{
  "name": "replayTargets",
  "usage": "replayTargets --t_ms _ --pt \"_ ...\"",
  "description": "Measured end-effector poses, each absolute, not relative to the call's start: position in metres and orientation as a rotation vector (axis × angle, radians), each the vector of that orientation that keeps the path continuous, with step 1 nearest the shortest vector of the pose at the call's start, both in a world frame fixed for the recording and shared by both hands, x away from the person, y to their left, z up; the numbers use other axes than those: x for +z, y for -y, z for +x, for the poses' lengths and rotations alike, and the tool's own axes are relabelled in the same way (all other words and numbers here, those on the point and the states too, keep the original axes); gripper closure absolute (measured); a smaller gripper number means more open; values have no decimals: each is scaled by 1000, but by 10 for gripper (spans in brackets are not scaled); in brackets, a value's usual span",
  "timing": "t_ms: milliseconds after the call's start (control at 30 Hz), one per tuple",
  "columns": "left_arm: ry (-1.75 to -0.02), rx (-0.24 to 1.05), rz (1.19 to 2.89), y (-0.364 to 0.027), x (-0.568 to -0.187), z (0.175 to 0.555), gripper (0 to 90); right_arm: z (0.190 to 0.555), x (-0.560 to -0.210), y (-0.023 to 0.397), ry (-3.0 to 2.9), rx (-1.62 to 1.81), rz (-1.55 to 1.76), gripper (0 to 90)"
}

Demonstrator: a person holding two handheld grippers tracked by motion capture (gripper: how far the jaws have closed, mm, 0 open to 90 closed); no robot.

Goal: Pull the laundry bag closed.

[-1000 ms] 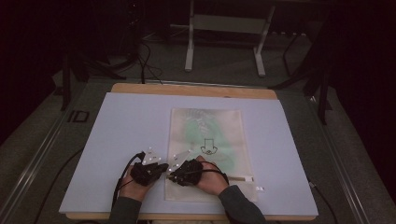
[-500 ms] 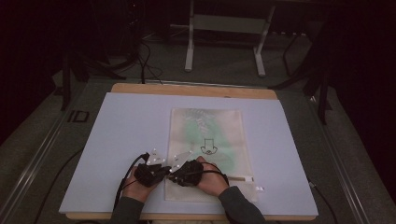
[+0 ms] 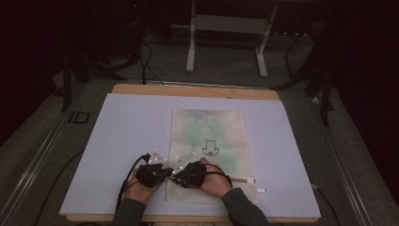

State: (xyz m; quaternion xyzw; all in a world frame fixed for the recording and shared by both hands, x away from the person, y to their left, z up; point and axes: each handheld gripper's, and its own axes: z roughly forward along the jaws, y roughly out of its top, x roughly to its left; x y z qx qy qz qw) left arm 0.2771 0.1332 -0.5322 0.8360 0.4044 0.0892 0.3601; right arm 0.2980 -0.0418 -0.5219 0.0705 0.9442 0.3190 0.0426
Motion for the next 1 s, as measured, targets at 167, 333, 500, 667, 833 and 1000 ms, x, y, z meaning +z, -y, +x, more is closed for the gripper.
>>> replayTargets --t_ms 167,333,500,667,833,1000 --pt "-1042 225 2154 -133 -532 277 898 299 -523 45 -2894 996 235 826" --pt "-1041 225 2154 -134 -532 277 898 300 -522 46 -2898 998 246 827" --pt "-1043 224 2153 -134 -532 278 898 300 -522 54 -2903 984 253 826" --pt "-1045 233 2152 -133 -532 277 898 297 -521 54 -2893 957 231 826" --pt "-1039 235 2156 -133 -532 277 898 294 -520 56 -2880 940 221 825" --pt "-1032 240 2161 -133 -532 277 897 293 -520 57 -2872 919 206 826"
